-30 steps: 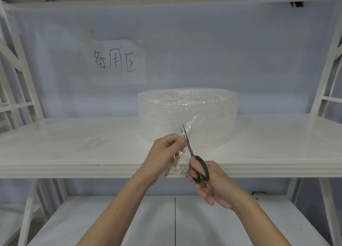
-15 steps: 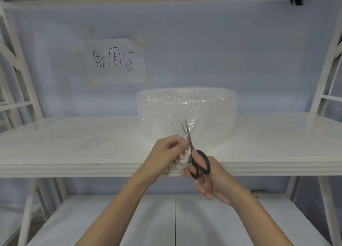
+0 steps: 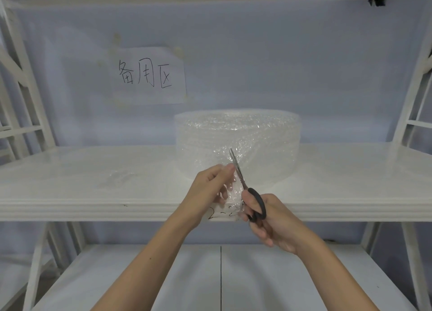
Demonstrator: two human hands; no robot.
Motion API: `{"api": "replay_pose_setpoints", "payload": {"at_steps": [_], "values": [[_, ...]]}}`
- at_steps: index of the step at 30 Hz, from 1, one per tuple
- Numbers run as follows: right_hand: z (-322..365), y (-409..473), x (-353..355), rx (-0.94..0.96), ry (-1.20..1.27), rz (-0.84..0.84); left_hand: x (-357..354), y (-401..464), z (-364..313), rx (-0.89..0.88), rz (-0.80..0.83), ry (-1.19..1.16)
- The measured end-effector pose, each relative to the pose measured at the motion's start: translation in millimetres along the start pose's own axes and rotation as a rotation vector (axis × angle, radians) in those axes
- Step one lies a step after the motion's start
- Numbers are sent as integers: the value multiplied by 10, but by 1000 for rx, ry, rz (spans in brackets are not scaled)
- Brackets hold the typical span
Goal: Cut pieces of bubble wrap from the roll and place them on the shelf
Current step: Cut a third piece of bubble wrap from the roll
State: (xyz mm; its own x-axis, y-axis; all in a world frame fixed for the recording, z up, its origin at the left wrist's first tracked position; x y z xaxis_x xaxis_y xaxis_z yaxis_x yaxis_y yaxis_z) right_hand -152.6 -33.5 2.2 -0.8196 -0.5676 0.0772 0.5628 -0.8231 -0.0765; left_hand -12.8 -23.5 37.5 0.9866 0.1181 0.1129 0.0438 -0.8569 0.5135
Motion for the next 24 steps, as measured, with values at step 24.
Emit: {"api": "replay_pose_setpoints", "payload": {"at_steps": [24], "values": [[214, 22, 51, 36, -77, 33, -30, -18, 32, -43, 40, 81]]}}
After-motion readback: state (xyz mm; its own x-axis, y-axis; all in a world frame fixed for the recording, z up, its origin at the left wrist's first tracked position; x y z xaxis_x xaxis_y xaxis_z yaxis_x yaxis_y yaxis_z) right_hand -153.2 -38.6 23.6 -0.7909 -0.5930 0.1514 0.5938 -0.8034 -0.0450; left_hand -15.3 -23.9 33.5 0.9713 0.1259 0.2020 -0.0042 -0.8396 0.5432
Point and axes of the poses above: each hand's wrist, its own y-axis towards the middle knuckle, its own x-axis out of the back of the hand, z = x × y, the point moved 5 cm from there along y, towards the middle knuckle, and after that the axes turned 8 degrees about -x, right-handed, at the moved point
